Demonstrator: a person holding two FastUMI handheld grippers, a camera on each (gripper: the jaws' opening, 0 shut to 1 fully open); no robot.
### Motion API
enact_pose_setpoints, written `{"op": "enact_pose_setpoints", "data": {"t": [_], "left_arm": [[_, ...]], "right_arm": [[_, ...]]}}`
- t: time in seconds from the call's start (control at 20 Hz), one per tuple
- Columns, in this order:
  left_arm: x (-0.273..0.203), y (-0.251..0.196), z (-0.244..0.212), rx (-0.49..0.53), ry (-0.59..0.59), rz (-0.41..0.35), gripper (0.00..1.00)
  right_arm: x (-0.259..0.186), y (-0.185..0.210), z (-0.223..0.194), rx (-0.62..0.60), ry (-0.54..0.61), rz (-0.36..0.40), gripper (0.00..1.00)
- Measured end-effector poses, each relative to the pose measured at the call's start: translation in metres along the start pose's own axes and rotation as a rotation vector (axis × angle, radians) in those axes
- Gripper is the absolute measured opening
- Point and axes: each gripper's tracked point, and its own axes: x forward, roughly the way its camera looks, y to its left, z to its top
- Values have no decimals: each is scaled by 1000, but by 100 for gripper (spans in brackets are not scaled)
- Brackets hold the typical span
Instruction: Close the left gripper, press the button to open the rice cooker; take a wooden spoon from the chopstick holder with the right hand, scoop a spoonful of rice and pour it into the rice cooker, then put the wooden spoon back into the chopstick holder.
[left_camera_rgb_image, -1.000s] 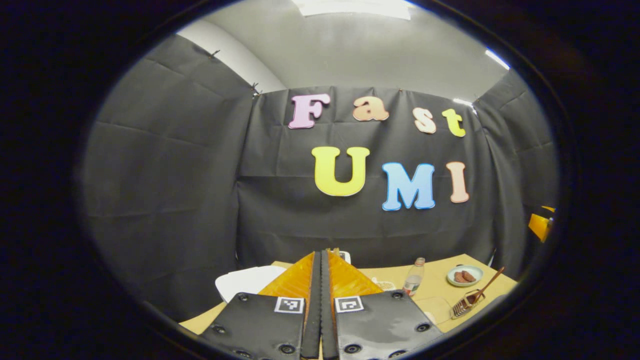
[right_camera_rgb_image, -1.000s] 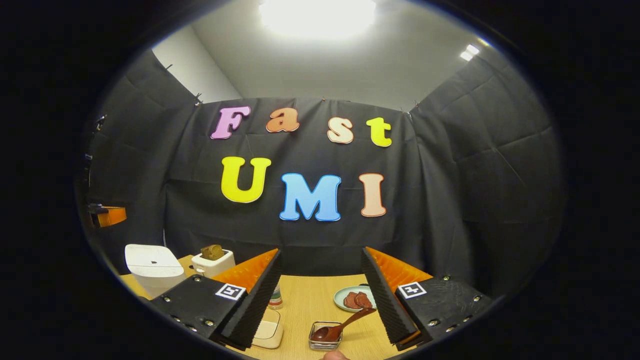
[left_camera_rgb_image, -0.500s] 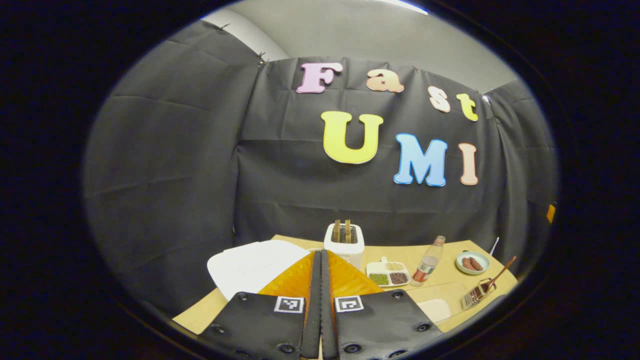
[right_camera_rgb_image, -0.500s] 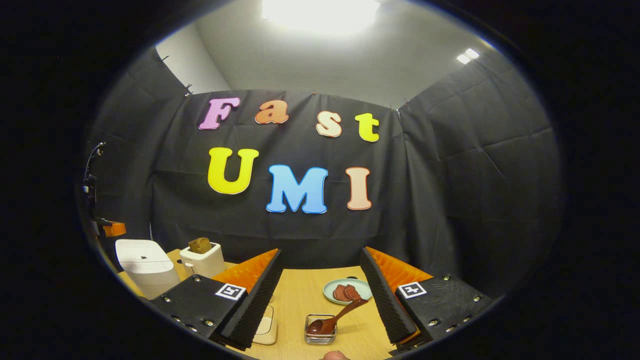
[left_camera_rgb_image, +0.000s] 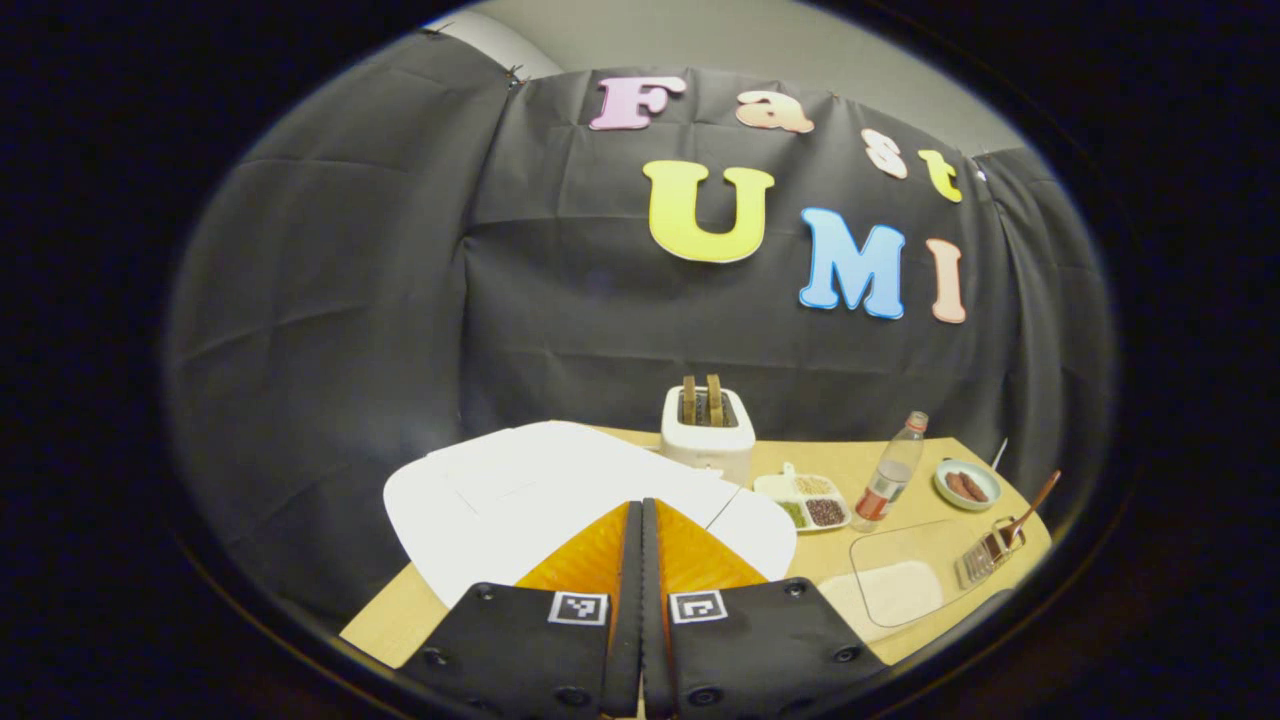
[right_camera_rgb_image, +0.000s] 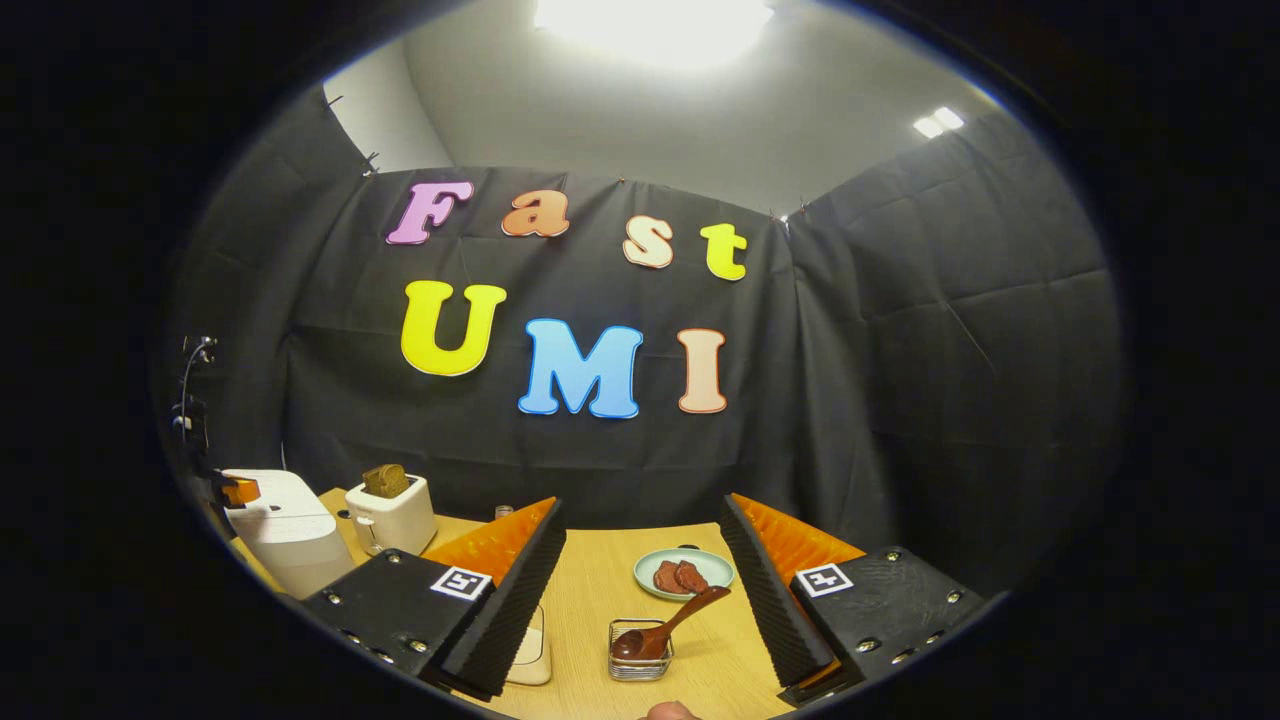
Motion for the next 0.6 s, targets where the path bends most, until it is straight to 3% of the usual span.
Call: {"op": "enact_pose_setpoints", "data": {"t": [0.6], "left_arm": [[13,4,-24,6,44,20,9]], "right_arm": [[0,1,5,-23,-15,7,95]]}}
